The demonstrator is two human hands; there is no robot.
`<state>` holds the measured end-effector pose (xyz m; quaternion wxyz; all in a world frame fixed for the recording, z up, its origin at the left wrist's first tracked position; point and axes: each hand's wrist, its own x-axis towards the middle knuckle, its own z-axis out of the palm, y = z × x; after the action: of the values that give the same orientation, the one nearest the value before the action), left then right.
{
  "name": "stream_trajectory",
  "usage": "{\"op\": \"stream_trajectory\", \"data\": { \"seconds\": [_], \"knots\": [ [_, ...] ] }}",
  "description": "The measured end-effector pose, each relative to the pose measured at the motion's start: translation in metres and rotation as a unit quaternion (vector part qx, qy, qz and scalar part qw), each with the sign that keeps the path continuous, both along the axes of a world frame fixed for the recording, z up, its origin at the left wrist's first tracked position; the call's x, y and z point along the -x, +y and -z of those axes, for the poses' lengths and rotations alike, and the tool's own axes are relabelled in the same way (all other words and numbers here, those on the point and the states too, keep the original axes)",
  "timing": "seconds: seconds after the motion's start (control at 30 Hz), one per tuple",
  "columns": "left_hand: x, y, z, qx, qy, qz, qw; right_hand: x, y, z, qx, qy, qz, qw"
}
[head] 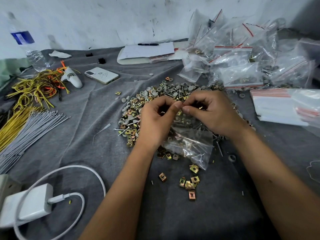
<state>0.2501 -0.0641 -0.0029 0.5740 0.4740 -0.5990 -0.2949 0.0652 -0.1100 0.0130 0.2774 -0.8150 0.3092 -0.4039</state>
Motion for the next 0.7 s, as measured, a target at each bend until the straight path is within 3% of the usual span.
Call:
{"op": "stream_trajectory", "data": {
  "seconds": [0.2,0.3,0.5,0.7],
  "knots": [
    [0.0005,0.0000,-0.0012,0.031,-0.041,-0.035,0.998,-0.0006,-0.0008,0.0018,-0.007,0.002,0.007,1.000],
    [0.0008,-0.0002,-0.0014,0.029,-0.014,-0.050,0.998,0.0007,-0.0021,0.0024,0.001,0.009,0.025,1.000],
    [0.0000,-0.0002,0.0000,-0.004,-0.005,0.013,1.000,0.0000,-0.0011,0.0038,-0.013,0.016,0.008,1.000],
    [-0.0041,-0.0013,0.0001,0.010,0.033,-0.019,0.999,0.0012,-0.0022,0.0025,0.007,0.015,0.019,1.000]
  ]
}}
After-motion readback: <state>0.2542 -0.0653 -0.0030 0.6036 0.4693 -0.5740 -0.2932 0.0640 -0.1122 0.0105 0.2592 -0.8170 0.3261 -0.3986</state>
